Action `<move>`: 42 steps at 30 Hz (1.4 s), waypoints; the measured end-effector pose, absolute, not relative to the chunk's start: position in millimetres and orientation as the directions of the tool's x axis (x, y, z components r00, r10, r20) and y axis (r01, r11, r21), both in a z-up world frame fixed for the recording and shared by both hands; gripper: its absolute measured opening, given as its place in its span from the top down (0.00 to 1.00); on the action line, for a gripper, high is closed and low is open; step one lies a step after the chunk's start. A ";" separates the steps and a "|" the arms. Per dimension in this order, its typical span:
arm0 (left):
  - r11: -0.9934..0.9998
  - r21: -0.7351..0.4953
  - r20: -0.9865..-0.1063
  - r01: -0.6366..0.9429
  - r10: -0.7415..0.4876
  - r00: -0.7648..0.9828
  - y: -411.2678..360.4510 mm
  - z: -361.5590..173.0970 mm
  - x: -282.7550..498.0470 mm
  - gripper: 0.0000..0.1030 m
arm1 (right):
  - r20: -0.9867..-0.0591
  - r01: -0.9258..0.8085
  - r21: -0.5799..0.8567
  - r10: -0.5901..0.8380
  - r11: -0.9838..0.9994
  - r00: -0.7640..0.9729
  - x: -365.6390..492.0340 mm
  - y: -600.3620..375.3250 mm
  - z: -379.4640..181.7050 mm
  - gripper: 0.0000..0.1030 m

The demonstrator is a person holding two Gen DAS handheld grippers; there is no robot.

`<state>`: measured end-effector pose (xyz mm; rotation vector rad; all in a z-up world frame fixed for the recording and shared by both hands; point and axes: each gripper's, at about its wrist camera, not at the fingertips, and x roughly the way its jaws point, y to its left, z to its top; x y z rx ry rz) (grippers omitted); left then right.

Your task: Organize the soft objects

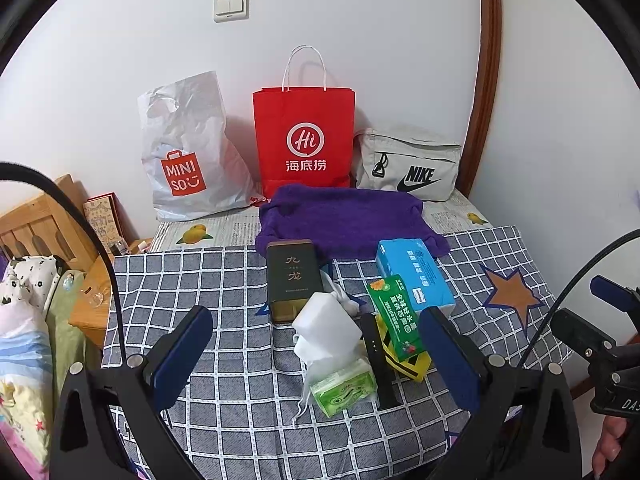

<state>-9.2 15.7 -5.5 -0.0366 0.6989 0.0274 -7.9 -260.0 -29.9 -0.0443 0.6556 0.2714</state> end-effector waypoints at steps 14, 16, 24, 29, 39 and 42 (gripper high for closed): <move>0.999 -0.026 -0.674 -0.037 0.010 0.738 15.8 -21.7 1.6 0.00 | -0.643 -0.281 0.061 0.253 0.958 0.723 9.4 -253.1 -54.6 0.00; 0.998 -0.028 -0.683 -0.049 0.017 0.730 19.0 -26.1 4.8 0.00 | -0.657 -0.284 0.064 0.255 0.957 0.709 15.7 -251.3 -63.6 0.00; 0.994 -0.025 -0.718 -0.109 0.058 0.693 38.4 -46.5 18.6 0.00 | -0.703 -0.317 0.075 0.276 0.945 0.655 51.9 -237.5 -110.5 0.01; 0.990 -0.033 -0.740 -0.136 0.067 0.669 49.3 -61.4 28.6 0.00 | -0.732 -0.356 0.040 0.270 0.934 0.625 75.1 -218.1 -137.5 0.03; 0.990 -0.030 -0.772 -0.138 0.065 0.633 64.0 -84.9 43.4 0.00 | -0.794 -0.389 0.004 0.240 0.921 0.559 117.1 -187.8 -175.2 0.07; 0.988 -0.038 -0.782 -0.151 0.065 0.620 71.5 -91.2 48.7 0.00 | -0.802 -0.397 -0.003 0.235 0.918 0.549 124.3 -181.3 -180.2 0.07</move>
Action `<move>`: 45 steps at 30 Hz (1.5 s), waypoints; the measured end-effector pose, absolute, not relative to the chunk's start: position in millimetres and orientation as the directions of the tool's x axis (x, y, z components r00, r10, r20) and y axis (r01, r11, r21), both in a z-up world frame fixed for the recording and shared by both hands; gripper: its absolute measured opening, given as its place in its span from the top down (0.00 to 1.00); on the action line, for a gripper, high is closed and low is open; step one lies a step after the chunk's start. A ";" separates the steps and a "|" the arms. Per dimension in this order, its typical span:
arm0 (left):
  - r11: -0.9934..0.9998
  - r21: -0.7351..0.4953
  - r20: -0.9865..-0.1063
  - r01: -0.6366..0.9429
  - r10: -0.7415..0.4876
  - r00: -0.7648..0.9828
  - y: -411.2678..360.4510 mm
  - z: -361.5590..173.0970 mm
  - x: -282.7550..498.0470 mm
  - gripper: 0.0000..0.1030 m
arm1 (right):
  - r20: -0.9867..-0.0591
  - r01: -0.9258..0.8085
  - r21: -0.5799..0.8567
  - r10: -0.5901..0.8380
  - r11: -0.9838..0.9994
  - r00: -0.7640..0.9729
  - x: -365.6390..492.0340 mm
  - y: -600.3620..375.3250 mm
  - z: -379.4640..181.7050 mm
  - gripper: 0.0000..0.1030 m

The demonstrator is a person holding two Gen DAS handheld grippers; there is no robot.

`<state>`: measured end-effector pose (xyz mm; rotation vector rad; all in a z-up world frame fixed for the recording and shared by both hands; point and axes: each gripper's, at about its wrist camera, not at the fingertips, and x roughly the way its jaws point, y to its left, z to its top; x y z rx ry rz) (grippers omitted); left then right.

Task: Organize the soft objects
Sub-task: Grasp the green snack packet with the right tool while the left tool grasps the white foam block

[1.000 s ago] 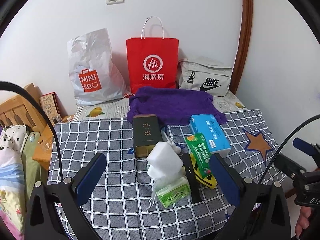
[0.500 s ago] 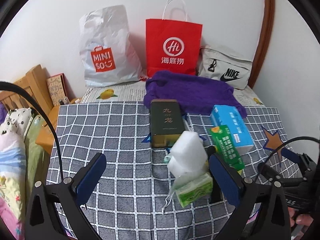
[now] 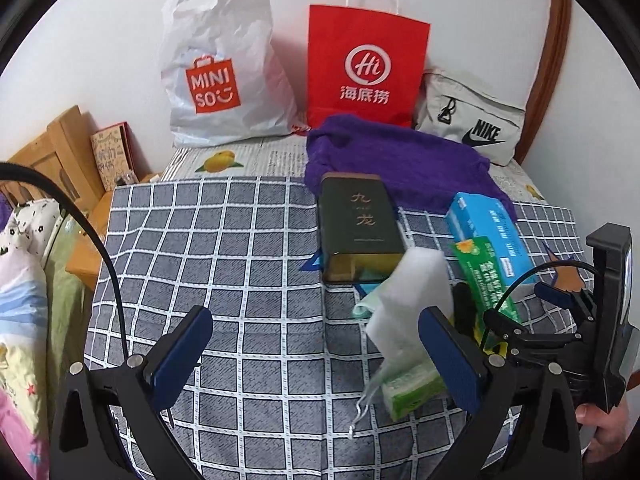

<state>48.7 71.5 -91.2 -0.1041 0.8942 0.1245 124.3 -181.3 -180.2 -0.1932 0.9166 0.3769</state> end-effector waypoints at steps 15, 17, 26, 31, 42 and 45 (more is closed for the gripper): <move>0.988 -0.082 -0.831 -0.132 0.005 0.556 82.5 -125.8 66.8 0.00 | -0.796 -0.415 -0.102 0.176 0.904 0.579 124.6 -169.9 -190.9 0.36; 0.989 -0.099 -0.828 -0.114 -0.018 0.560 80.0 -126.6 67.8 0.00 | -0.806 -0.427 -0.074 0.199 0.901 0.558 124.6 -172.5 -190.8 0.59; 0.967 -0.252 -0.801 0.036 -0.229 0.554 58.2 -138.1 86.3 0.00 | -0.834 -0.438 0.090 0.308 0.895 0.458 134.1 -187.0 -202.8 0.75; 0.961 -0.272 -0.797 0.056 -0.258 0.546 47.2 -148.1 100.7 0.07 | -0.819 -0.442 0.115 0.337 0.889 0.465 139.7 -187.8 -198.6 0.79; 0.935 -0.339 -0.785 0.107 -0.344 0.515 42.3 -155.9 112.5 0.62 | -0.816 -0.454 0.168 0.381 0.875 0.435 145.8 -183.2 -198.4 0.92; 0.934 -0.334 -0.777 0.127 -0.349 0.524 41.0 -152.1 110.3 0.63 | -0.808 -0.456 0.183 0.398 0.871 0.435 140.8 -188.3 -192.5 0.94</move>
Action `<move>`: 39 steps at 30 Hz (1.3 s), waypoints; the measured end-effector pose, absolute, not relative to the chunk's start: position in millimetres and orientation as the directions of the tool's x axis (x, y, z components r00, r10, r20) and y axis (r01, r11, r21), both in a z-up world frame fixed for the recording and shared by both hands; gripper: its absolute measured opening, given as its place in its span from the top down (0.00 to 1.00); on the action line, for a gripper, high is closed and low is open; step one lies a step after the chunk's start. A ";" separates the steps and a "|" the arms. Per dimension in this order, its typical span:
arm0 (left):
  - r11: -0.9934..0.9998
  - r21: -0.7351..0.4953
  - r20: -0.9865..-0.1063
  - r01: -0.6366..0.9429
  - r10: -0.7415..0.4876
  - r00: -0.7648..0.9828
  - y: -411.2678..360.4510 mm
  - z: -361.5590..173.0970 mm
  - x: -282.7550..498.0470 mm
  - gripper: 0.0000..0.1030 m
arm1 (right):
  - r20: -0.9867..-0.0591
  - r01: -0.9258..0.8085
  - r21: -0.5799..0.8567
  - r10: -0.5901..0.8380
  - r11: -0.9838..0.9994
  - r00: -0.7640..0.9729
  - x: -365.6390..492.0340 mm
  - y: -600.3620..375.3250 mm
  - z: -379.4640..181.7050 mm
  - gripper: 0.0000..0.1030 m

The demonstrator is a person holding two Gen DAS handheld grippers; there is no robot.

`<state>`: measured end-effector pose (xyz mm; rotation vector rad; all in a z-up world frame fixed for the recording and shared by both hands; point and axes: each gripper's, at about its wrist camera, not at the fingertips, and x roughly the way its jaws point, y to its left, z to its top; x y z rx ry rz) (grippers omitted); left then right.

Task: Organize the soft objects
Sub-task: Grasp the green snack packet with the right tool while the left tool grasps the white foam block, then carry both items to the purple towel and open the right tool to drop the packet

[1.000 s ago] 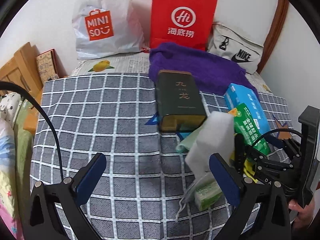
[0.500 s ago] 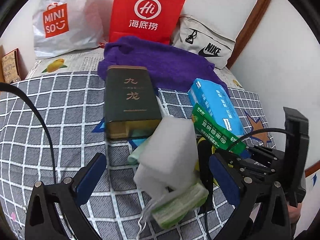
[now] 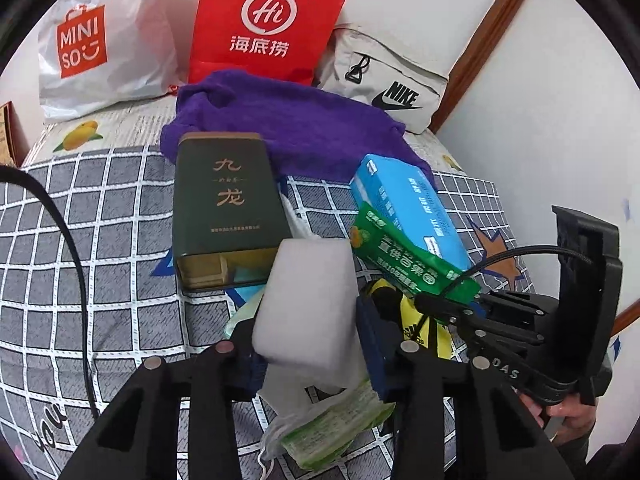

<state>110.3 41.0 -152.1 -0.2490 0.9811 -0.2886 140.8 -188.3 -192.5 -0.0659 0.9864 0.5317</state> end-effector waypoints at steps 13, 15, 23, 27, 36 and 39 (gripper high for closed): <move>0.941 -0.303 -0.748 0.151 -0.333 0.574 49.2 -115.1 101.6 0.63 | -0.742 -0.462 0.213 0.450 0.861 0.498 126.4 -211.4 -149.7 0.95; 0.944 -0.293 -0.742 0.150 -0.324 0.586 52.7 -107.6 101.6 0.63 | -0.730 -0.460 0.213 0.454 0.862 0.512 128.2 -214.5 -142.5 0.95; 0.954 -0.274 -0.737 0.122 -0.290 0.610 67.8 -86.7 119.9 0.63 | -0.708 -0.447 0.193 0.439 0.874 0.553 151.3 -220.7 -121.2 0.95; 0.959 -0.263 -0.743 0.105 -0.270 0.612 75.6 -81.6 138.8 0.65 | -0.701 -0.432 0.184 0.426 0.883 0.572 172.8 -223.4 -113.3 0.95; 0.947 -0.302 -0.736 0.112 -0.306 0.604 86.7 -76.5 166.8 0.67 | -0.700 -0.422 0.183 0.419 0.888 0.578 206.9 -222.5 -105.1 0.95; 0.933 -0.335 -0.721 0.133 -0.344 0.601 87.5 -72.8 163.7 0.67 | -0.702 -0.427 0.187 0.424 0.885 0.572 209.2 -220.9 -108.2 0.95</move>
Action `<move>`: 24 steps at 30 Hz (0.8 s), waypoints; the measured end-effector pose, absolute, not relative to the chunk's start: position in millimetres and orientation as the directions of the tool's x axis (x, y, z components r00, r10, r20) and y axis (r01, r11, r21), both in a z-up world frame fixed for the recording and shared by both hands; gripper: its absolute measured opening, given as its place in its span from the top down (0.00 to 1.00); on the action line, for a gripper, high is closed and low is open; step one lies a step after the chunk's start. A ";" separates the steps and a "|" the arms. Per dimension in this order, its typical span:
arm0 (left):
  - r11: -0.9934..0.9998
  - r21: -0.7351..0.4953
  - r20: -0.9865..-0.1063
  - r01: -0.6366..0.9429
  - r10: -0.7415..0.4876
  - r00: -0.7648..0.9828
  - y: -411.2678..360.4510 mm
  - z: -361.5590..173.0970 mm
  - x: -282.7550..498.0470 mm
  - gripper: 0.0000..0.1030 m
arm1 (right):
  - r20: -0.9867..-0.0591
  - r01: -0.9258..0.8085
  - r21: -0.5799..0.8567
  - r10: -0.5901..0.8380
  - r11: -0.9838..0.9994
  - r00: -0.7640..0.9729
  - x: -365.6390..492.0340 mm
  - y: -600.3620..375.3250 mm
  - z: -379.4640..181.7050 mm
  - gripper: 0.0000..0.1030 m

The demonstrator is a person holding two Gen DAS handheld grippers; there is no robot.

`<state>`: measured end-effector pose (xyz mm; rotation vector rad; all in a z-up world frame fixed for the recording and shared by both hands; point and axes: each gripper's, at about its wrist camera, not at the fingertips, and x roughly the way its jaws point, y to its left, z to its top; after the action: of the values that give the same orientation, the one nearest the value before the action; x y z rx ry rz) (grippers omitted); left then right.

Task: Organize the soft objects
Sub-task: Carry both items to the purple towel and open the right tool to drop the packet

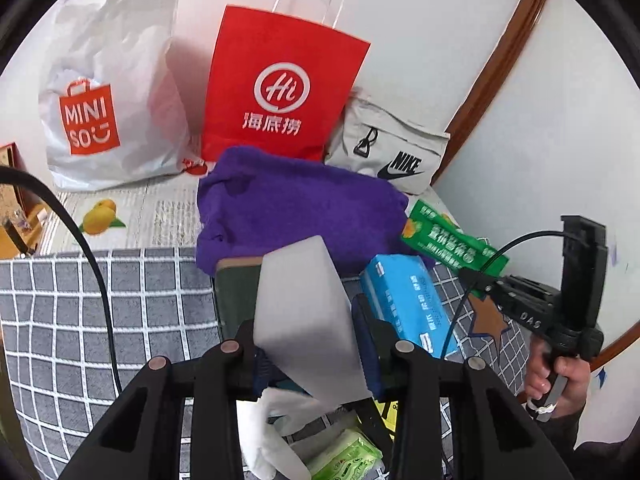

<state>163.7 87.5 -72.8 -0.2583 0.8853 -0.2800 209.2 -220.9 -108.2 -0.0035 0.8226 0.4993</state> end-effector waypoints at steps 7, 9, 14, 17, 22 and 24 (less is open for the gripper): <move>0.941 -0.306 -0.707 0.146 -0.328 0.627 86.9 -55.8 174.3 0.67 | -0.706 -0.418 0.196 0.423 0.887 0.568 225.3 -218.3 -113.1 0.95; 0.947 -0.290 -0.710 0.139 -0.311 0.632 87.7 -53.8 180.8 0.67 | -0.708 -0.412 0.197 0.420 0.889 0.568 234.3 -218.3 -112.8 0.95; 0.951 -0.287 -0.722 0.118 -0.296 0.625 88.7 -56.5 202.4 0.67 | -0.706 -0.398 0.189 0.406 0.898 0.581 261.5 -218.9 -110.1 0.95; 0.956 -0.277 -0.732 0.098 -0.276 0.623 89.9 -58.2 217.9 0.67 | -0.707 -0.385 0.184 0.393 0.905 0.587 282.3 -220.3 -110.7 0.95; 0.963 -0.256 -0.749 0.082 -0.252 0.613 90.2 -64.3 241.4 0.67 | -0.727 -0.365 0.183 0.375 0.913 0.575 322.0 -220.9 -126.1 0.95; 0.963 -0.257 -0.754 0.084 -0.254 0.605 89.9 -67.7 251.7 0.67 | -0.735 -0.357 0.191 0.375 0.914 0.565 336.1 -220.6 -133.3 0.95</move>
<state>251.7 89.9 -67.7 -0.2040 0.9011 -0.1969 336.1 -220.6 -133.3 0.0217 0.8700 0.4304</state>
